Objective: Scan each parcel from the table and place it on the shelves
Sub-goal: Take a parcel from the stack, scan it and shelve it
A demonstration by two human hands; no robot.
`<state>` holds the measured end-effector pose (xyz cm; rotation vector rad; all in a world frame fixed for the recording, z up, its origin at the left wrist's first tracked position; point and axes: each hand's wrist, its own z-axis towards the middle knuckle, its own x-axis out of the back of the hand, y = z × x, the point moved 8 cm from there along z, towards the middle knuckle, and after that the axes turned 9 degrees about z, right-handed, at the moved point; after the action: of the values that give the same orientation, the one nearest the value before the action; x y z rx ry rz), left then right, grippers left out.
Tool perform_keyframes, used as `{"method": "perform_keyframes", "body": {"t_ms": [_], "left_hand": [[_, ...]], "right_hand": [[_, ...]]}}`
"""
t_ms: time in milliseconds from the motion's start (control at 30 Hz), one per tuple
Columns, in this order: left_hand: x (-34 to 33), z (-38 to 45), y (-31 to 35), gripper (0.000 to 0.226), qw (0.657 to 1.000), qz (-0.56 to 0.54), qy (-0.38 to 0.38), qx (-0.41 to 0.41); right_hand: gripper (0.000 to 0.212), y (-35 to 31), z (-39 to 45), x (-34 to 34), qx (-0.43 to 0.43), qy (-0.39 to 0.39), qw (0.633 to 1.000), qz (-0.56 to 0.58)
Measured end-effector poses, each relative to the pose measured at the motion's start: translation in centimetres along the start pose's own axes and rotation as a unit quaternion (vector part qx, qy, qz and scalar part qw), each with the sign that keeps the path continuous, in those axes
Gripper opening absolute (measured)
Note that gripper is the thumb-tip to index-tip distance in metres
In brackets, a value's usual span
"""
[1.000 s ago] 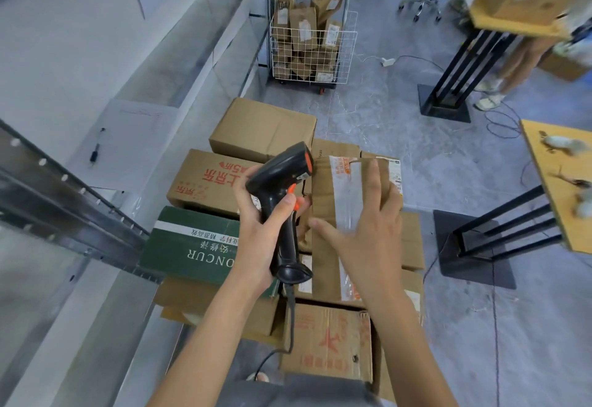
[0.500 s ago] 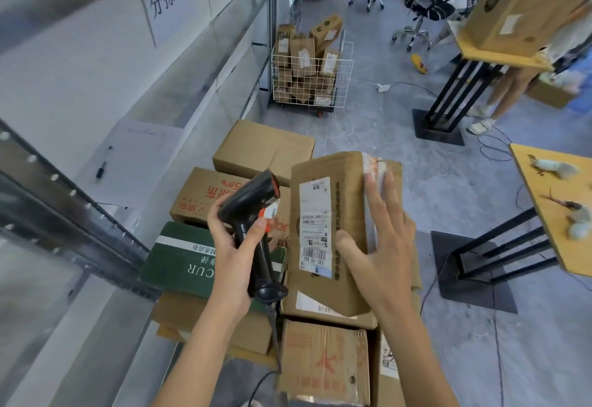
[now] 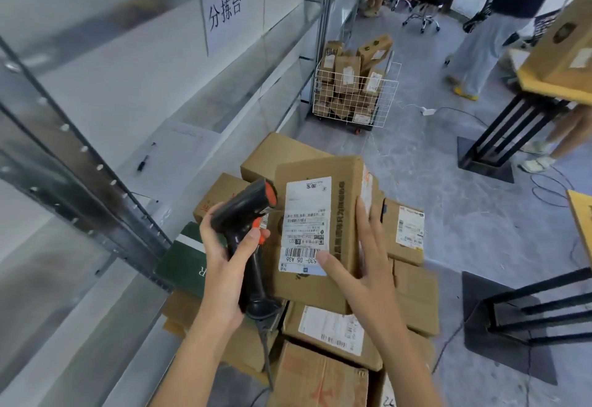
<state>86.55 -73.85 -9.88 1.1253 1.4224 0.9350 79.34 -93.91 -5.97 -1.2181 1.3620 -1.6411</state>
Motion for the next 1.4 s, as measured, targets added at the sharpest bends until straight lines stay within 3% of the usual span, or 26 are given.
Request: {"method": "perform_keyframes", "body": {"t_ms": [100, 233, 533, 767, 1167, 1400], "left_hand": [[1.6, -0.3, 0.8, 0.059, 0.999, -0.001, 0.029, -0.03], [4.0, -0.8, 1.4, 0.059, 0.997, 0.014, 0.061, -0.048], [8.7, -2.2, 5.4, 0.064, 0.986, 0.072, 0.109, -0.101], [10.5, -5.0, 9.5, 0.061, 0.951, 0.222, 0.046, -0.21], [12.7, -4.8, 6.8, 0.066, 0.947, 0.281, -0.032, -0.155], [12.0, -4.3, 6.5, 0.068, 0.946, 0.285, -0.061, -0.139]], "right_hand": [[0.087, 0.5, -0.3, -1.5, -0.01, -0.021, 1.0, 0.014], [0.078, -0.3, -0.7, -3.9, 0.036, 0.004, 0.997, 0.068], [0.077, -1.1, -0.9, -8.4, 0.065, 0.025, 0.979, 0.189], [0.077, -0.6, -2.1, -9.3, 0.097, 0.061, 0.98, 0.165], [0.074, -2.9, -2.6, -9.5, 0.184, 0.186, 0.965, 0.012], [0.073, -3.2, -2.3, -9.2, 0.202, 0.206, 0.957, 0.016]]}}
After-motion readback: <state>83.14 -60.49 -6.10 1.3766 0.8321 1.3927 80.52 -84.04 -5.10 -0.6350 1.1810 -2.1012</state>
